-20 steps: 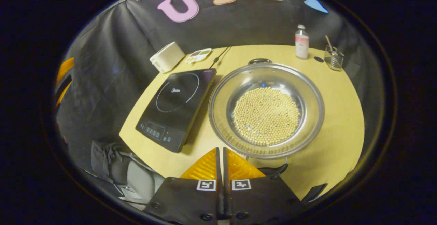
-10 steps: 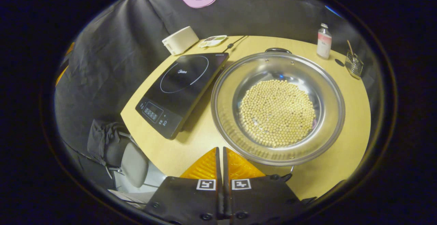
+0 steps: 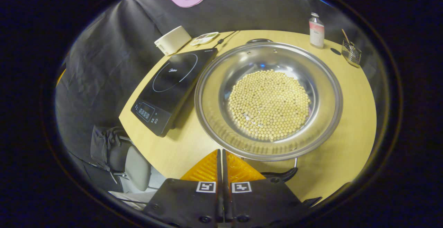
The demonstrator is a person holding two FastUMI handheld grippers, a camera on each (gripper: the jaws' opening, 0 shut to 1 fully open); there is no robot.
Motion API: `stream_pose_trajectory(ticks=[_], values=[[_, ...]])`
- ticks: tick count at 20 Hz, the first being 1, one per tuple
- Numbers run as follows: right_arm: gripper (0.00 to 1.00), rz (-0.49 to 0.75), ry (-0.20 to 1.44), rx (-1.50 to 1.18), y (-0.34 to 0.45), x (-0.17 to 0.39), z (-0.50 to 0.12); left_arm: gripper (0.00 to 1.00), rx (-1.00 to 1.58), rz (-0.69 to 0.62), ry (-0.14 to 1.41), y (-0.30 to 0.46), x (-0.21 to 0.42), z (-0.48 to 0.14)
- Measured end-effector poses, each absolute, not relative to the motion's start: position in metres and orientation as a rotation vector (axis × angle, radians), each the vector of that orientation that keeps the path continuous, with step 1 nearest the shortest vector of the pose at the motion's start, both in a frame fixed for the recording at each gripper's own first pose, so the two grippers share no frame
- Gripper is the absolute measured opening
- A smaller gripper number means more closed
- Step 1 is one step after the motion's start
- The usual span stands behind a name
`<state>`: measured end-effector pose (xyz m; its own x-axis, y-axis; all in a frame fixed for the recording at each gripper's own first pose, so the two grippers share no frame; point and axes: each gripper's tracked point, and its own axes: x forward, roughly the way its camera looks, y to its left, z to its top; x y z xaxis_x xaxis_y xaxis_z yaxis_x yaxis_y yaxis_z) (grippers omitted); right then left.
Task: First push the handle of the pot to place it horizontally, then grasp the pot with both hands and set it on the induction cooktop.
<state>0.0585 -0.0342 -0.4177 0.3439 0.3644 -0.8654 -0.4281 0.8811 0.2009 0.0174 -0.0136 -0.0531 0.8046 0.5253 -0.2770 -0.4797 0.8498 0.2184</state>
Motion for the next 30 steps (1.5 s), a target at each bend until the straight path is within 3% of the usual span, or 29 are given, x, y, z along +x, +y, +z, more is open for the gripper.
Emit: stream_pose_trajectory(ticks=[13, 30], values=[[0.00, 0.333, 1.109, -0.063, -0.132, 0.100, -0.422, 0.90, 0.121, 0.538, 0.337, -0.015, 0.013, -0.061], [0.00, 0.229, 1.086, -0.072, -0.190, 0.170, -0.420, 0.90, 0.129, 0.548, 0.343, -0.013, 0.025, -0.062]])
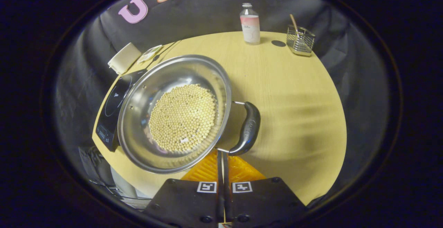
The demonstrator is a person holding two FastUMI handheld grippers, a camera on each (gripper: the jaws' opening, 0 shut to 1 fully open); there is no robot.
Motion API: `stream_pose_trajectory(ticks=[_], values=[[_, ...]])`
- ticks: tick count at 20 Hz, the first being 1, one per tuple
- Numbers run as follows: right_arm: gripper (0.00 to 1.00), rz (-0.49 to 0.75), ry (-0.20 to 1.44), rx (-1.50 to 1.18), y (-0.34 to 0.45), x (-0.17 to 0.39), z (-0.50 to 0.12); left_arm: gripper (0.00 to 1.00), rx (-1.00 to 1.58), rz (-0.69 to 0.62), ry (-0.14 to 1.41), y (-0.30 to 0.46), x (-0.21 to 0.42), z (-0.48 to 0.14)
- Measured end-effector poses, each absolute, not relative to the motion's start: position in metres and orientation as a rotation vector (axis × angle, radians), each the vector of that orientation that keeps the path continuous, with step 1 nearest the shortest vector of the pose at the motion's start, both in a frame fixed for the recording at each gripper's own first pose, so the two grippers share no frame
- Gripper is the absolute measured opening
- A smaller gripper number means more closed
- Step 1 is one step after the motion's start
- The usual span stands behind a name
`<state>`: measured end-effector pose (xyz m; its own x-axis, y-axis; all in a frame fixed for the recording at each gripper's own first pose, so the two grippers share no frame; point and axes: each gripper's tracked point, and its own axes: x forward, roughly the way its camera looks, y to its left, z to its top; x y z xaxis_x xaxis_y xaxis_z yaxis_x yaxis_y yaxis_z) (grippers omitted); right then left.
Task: First push the handle of the pot to place it horizontally, then grasp the pot with both hands and set it on the induction cooktop.
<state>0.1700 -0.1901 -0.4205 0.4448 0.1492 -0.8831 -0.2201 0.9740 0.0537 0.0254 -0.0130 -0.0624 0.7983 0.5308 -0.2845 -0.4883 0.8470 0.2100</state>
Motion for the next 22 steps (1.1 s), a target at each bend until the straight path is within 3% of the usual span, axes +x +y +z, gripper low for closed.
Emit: stream_pose_trajectory(ticks=[6, 13, 16, 17, 18, 20, 22], values=[[0.03, 0.193, 1.087, -0.070, -0.196, 0.185, -0.420, 0.89, 0.108, 0.544, 0.348, -0.011, 0.032, -0.069], [0.00, 0.118, 1.065, -0.076, -0.203, 0.184, -0.410, 0.90, 0.065, 0.449, 0.381, -0.028, 0.057, -0.088], [0.02, 0.075, 1.014, -0.045, -0.207, 0.180, -0.391, 0.90, 0.067, 0.381, 0.391, -0.035, 0.069, -0.097], [0.09, 0.056, 0.991, -0.037, -0.208, 0.181, -0.386, 0.90, 0.070, 0.352, 0.402, -0.036, 0.076, -0.104], [0.02, 0.029, 0.972, -0.029, -0.212, 0.182, -0.381, 0.90, 0.068, 0.322, 0.423, -0.037, 0.080, -0.113], [0.00, -0.014, 0.929, 0.001, -0.210, 0.184, -0.369, 0.90, 0.046, 0.258, 0.459, -0.041, 0.092, -0.131], [0.08, -0.076, 0.928, 0.007, -0.213, 0.180, -0.365, 0.90, 0.003, 0.201, 0.501, -0.046, 0.103, -0.152]])
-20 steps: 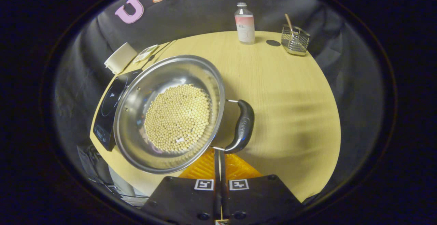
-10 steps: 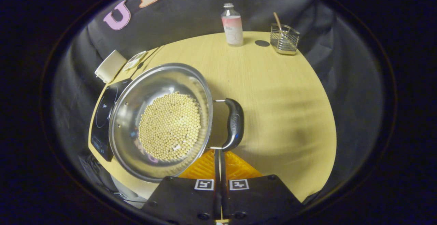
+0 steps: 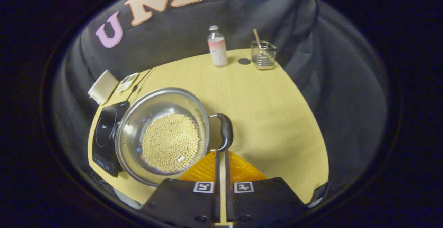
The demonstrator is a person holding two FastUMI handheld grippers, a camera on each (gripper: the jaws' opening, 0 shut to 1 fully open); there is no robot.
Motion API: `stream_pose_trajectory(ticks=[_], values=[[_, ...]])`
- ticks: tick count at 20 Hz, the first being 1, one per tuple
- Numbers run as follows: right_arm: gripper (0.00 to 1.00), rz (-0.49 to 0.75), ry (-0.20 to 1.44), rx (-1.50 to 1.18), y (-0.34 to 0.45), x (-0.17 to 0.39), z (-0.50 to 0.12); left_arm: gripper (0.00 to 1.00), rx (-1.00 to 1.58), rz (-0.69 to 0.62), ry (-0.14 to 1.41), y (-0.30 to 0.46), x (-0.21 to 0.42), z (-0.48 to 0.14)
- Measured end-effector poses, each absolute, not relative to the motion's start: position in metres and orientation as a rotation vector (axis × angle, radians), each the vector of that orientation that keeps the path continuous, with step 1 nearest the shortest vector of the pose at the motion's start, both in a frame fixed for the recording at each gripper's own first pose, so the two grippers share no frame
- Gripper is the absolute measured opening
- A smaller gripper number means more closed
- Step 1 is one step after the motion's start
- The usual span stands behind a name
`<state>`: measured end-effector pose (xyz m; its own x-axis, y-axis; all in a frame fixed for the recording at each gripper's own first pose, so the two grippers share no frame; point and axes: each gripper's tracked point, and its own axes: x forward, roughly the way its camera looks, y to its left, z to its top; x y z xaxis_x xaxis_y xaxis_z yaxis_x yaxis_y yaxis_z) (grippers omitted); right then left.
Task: First push the handle of the pot to place it horizontally, then grasp the pot with both hands and set it on the induction cooktop.
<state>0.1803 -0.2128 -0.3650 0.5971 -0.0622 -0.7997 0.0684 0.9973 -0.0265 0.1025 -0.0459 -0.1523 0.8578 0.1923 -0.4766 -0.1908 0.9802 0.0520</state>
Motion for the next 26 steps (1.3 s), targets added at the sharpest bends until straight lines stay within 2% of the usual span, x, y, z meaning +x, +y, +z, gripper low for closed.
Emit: stream_pose_trajectory(ticks=[2, 6, 11, 17, 22, 24, 25, 26], values=[[0.16, -0.104, 0.942, 0.012, -0.208, 0.176, -0.362, 0.91, -0.043, 0.151, 0.535, -0.050, 0.112, -0.171], [0.78, -0.133, 0.956, -0.021, -0.194, 0.170, -0.360, 0.90, -0.065, 0.072, 0.617, -0.051, 0.125, -0.213], [0.80, -0.165, 0.966, -0.087, -0.189, 0.171, -0.358, 0.92, -0.135, -0.022, 0.789, -0.065, 0.132, -0.275], [0.80, -0.173, 0.988, -0.063, -0.206, 0.195, -0.378, 0.93, -0.175, 0.001, 0.885, -0.078, 0.144, -0.319], [0.80, -0.102, 1.038, -0.023, -0.200, 0.213, -0.402, 0.93, -0.146, 0.059, 0.974, -0.084, 0.157, -0.363], [0.77, -0.076, 1.051, -0.028, -0.196, 0.218, -0.410, 0.93, -0.119, 0.065, 0.993, -0.085, 0.163, -0.372], [0.80, -0.069, 1.060, -0.029, -0.196, 0.220, -0.414, 0.93, -0.100, 0.067, 1.002, -0.084, 0.166, -0.377], [0.77, -0.061, 1.069, -0.027, -0.195, 0.220, -0.418, 0.93, -0.090, 0.073, 1.018, -0.084, 0.165, -0.384]])
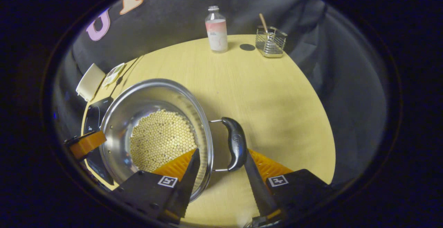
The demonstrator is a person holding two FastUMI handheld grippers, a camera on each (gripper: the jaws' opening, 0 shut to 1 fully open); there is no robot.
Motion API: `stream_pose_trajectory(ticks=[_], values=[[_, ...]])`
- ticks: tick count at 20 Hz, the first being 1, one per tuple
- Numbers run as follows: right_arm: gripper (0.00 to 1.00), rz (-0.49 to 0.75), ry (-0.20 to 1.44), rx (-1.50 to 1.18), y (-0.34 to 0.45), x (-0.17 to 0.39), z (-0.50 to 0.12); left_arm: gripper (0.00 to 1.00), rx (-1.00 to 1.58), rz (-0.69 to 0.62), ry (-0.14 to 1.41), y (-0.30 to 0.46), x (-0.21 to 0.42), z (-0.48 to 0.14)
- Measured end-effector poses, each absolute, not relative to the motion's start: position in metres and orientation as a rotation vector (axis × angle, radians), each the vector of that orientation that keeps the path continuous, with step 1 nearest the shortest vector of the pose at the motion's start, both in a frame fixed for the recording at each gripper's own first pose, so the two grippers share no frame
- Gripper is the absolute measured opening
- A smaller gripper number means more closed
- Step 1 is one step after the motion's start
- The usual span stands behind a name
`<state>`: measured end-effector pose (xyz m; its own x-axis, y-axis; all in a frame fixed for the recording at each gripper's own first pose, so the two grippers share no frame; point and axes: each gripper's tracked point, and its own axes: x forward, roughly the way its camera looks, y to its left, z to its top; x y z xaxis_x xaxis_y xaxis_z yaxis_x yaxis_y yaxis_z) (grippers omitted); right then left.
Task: First push the handle of the pot to place it horizontally, then grasp the pot with both hands and set it on the induction cooktop.
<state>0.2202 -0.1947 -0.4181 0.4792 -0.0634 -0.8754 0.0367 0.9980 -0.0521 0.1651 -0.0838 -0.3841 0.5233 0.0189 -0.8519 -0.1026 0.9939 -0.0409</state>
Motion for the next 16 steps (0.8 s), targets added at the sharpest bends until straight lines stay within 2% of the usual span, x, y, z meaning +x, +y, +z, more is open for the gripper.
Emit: stream_pose_trajectory(ticks=[1, 2, 4, 5, 6, 7, 8, 10, 12, 13, 15, 16], values=[[0.80, -0.052, 1.078, -0.023, -0.195, 0.221, -0.421, 0.93, -0.094, 0.086, 1.039, -0.084, 0.164, -0.392], [0.77, -0.042, 1.088, -0.011, -0.193, 0.223, -0.426, 0.93, -0.098, 0.099, 1.055, -0.084, 0.164, -0.399], [0.77, -0.031, 1.107, 0.024, -0.192, 0.226, -0.431, 0.94, -0.101, 0.119, 1.087, -0.083, 0.162, -0.412], [0.73, -0.047, 1.118, 0.018, -0.196, 0.227, -0.432, 0.99, -0.073, 0.136, 1.104, -0.079, 0.160, -0.414], [0.76, -0.051, 1.116, 0.022, -0.198, 0.228, -0.433, 0.91, -0.031, 0.136, 1.092, -0.074, 0.165, -0.418], [0.61, -0.057, 1.117, 0.039, -0.197, 0.230, -0.434, 0.80, -0.006, 0.137, 1.109, -0.071, 0.163, -0.421], [0.61, -0.057, 1.118, 0.054, -0.197, 0.229, -0.432, 0.74, -0.004, 0.133, 1.097, -0.072, 0.163, -0.417], [0.51, -0.040, 1.117, 0.070, -0.195, 0.230, -0.433, 0.72, -0.044, 0.141, 1.101, -0.073, 0.163, -0.417], [0.52, -0.033, 1.121, 0.062, -0.195, 0.228, -0.432, 0.68, -0.072, 0.159, 1.121, -0.073, 0.159, -0.419], [0.45, -0.025, 1.127, 0.056, -0.195, 0.228, -0.432, 0.67, -0.072, 0.164, 1.126, -0.073, 0.157, -0.417], [0.46, -0.016, 1.126, 0.070, -0.193, 0.228, -0.427, 0.69, -0.064, 0.167, 1.099, -0.073, 0.153, -0.406], [0.46, -0.014, 1.117, 0.078, -0.193, 0.224, -0.421, 0.66, -0.063, 0.166, 1.085, -0.074, 0.149, -0.399]])
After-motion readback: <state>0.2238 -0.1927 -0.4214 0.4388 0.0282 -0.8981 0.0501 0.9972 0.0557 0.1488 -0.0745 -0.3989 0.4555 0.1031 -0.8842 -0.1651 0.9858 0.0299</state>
